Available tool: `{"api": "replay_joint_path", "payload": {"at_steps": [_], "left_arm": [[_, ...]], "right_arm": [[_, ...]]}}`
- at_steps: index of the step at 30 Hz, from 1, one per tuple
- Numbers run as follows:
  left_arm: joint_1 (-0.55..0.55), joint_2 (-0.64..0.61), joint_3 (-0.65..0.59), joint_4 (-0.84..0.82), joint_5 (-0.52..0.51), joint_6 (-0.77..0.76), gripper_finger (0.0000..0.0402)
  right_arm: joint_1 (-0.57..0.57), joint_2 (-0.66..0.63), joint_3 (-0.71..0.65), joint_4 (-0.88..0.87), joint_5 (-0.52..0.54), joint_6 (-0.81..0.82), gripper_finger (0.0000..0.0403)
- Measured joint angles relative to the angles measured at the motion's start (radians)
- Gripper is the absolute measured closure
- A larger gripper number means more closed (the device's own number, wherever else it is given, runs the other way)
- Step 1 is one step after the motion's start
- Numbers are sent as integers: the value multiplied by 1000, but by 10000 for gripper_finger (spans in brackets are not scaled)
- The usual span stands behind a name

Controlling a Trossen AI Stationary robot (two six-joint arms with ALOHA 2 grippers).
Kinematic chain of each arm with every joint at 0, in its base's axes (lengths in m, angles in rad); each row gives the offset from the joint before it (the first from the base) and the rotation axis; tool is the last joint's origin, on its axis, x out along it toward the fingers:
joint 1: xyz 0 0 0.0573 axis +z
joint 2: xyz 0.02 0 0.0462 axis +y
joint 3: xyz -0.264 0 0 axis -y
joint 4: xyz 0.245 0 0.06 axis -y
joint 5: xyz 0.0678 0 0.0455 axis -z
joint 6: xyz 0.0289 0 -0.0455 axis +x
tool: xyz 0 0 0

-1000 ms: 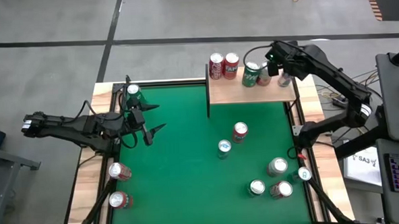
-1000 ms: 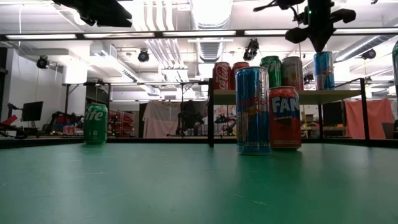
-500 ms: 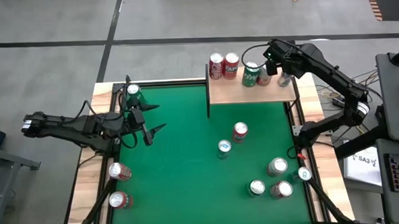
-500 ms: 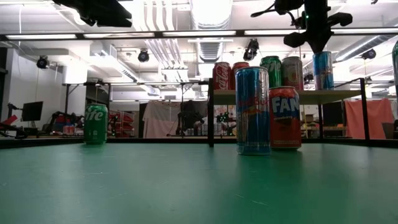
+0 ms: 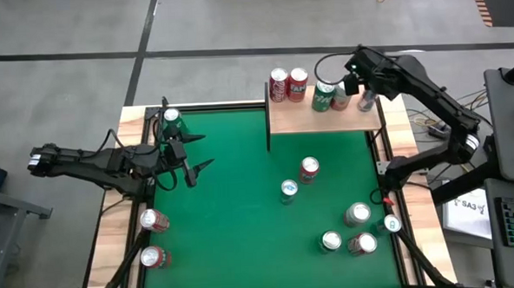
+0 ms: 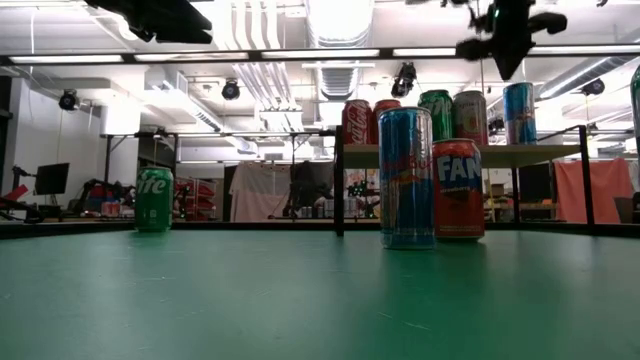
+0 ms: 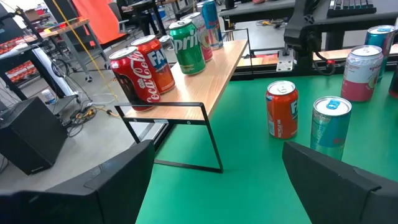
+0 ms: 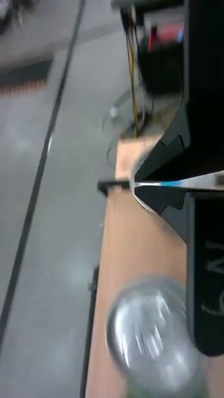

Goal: Place canned beverage on shelf
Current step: Put the top blue soda can on the shelf

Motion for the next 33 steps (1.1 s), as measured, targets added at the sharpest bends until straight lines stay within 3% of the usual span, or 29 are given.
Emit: {"api": "replay_joint_path", "payload": {"at_steps": [6, 9, 19, 33], "left_arm": [[0, 0, 0, 0, 1, 0, 64], [0, 0, 0, 0, 1, 0, 64], [0, 0, 0, -1, 2, -3, 64], [0, 0, 0, -5, 2, -4, 64]], "right_arm": [[10, -19, 55, -146, -194, 137, 390], [10, -51, 38, -131, -264, 139, 390], [-1, -47, -31, -142, -246, 163, 391], [-14, -45, -74, -143, -72, 137, 391]]}}
